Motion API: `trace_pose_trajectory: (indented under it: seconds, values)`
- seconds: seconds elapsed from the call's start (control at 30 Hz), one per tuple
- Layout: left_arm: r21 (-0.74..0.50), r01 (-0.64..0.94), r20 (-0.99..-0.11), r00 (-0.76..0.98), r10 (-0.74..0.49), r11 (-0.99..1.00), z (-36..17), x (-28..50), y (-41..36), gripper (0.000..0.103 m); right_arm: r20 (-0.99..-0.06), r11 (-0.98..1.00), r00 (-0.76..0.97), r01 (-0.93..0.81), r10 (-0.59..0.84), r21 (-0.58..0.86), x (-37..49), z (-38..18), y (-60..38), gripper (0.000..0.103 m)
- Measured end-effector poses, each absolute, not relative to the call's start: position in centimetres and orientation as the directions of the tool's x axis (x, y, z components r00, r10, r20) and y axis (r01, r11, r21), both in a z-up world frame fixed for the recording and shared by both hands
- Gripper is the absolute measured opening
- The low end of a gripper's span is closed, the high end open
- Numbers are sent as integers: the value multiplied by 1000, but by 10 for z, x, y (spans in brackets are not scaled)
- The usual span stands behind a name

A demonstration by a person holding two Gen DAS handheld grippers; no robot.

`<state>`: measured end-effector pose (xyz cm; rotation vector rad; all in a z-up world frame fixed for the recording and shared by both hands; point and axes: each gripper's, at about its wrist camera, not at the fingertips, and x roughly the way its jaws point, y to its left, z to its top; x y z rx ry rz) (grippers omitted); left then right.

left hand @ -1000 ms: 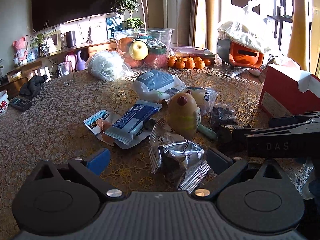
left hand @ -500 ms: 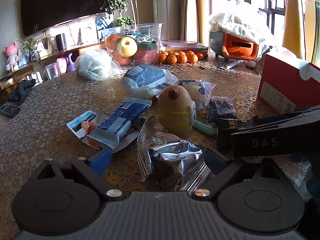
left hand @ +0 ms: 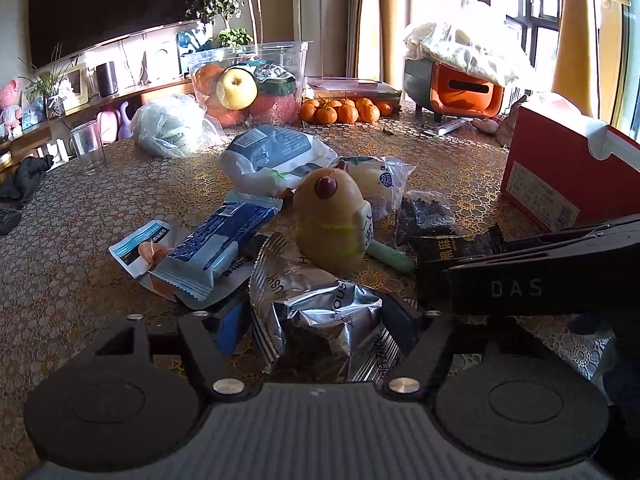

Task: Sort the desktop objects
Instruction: 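Close left tool on silver foil packet while right tool grasps black snack packet, then lift and carry silver packet with left tool while right tool carries black packet to red box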

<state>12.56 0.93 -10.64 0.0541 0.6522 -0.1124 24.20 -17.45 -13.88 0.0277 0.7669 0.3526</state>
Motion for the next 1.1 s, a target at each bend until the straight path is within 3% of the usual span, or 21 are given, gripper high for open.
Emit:
trace_pose_trajectory:
  seconds: [0.5, 1.1]
  values:
    - [-16, 100, -617, 782, -89, 995, -100, 124, 13, 50, -651, 950, 702, -292, 289, 107, 232, -130, -179, 49]
    - [-40, 88, -593, 800, -94, 995, -76, 95, 9, 45, -604, 953, 741, -282, 292, 114, 208, -105, -194, 45]
